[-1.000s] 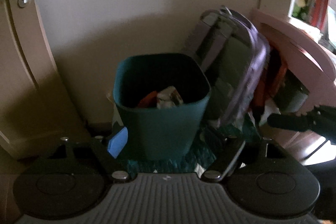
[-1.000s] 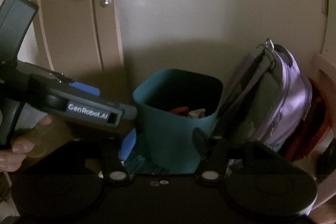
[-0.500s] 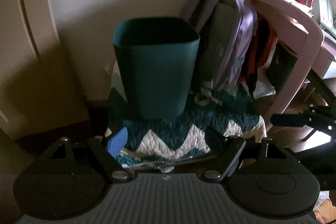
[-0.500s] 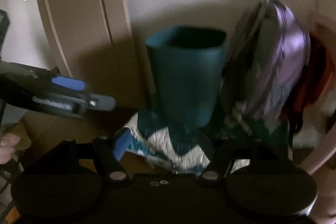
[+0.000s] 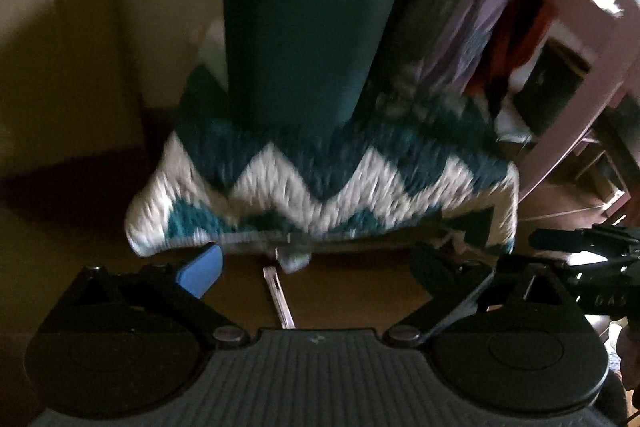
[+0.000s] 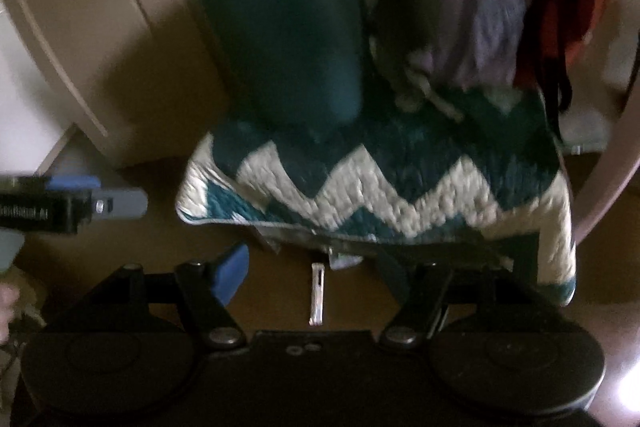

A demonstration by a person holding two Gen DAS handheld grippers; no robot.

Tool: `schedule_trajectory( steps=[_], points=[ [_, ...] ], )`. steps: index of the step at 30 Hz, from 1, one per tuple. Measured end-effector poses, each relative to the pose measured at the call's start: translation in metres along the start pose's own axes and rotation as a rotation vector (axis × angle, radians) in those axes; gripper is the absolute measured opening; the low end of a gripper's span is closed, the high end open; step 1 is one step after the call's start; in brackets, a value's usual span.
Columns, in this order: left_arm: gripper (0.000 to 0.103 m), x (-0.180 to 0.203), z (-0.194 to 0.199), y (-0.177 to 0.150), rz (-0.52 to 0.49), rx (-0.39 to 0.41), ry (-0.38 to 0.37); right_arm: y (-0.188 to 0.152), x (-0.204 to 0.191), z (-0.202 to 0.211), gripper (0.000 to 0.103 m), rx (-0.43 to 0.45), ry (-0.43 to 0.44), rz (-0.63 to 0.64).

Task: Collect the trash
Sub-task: 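Withdraw both tools and lower them toward the biscuit stick package, then grasp the biscuit stick package with the left tool while the right grasps the plastic bag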

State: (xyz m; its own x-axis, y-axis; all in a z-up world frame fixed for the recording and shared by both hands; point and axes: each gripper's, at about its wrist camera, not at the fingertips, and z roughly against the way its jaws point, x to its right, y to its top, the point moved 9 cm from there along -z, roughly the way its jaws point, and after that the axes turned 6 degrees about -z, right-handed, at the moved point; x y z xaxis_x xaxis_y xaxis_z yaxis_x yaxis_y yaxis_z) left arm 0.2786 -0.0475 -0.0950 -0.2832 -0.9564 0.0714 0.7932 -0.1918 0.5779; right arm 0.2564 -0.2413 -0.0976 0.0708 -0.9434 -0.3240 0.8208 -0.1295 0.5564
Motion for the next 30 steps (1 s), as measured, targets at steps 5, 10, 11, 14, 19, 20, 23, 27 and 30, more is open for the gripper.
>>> schedule_trajectory(
  steps=[5,10,11,14,19,20,23,27,30],
  points=[
    [0.101,-0.020,-0.070,-0.036,0.080,-0.094,0.071,-0.020,0.025,-0.060,0.071,-0.058,-0.017,-0.058],
    [0.101,-0.042,-0.141,-0.073,0.156,-0.164,0.137,-0.038,0.039,-0.125,0.071,-0.094,-0.032,-0.064],
    [0.101,-0.045,-0.154,-0.081,0.166,-0.181,0.155,-0.041,0.041,-0.139,0.071,-0.103,-0.036,-0.056],
    [0.101,-0.050,-0.196,-0.104,0.174,-0.238,0.194,-0.054,0.044,-0.185,0.071,-0.128,-0.027,-0.026],
    [0.101,-0.056,-0.275,-0.146,0.217,-0.392,0.213,-0.074,0.049,-0.258,0.071,-0.160,0.014,-0.057],
    [0.101,-0.057,-0.290,-0.152,0.230,-0.415,0.209,-0.078,0.050,-0.272,0.071,-0.171,0.032,-0.065],
    [0.101,-0.060,-0.331,-0.165,0.214,-0.454,0.217,-0.087,0.052,-0.314,0.071,-0.210,0.059,-0.050],
    [0.101,-0.063,-0.381,-0.182,0.168,-0.490,0.230,-0.098,0.065,-0.368,0.070,-0.258,0.071,-0.043],
    [0.101,-0.057,-0.413,-0.200,0.102,-0.517,0.251,-0.103,0.074,-0.404,0.070,-0.263,0.067,-0.043]
  ],
)
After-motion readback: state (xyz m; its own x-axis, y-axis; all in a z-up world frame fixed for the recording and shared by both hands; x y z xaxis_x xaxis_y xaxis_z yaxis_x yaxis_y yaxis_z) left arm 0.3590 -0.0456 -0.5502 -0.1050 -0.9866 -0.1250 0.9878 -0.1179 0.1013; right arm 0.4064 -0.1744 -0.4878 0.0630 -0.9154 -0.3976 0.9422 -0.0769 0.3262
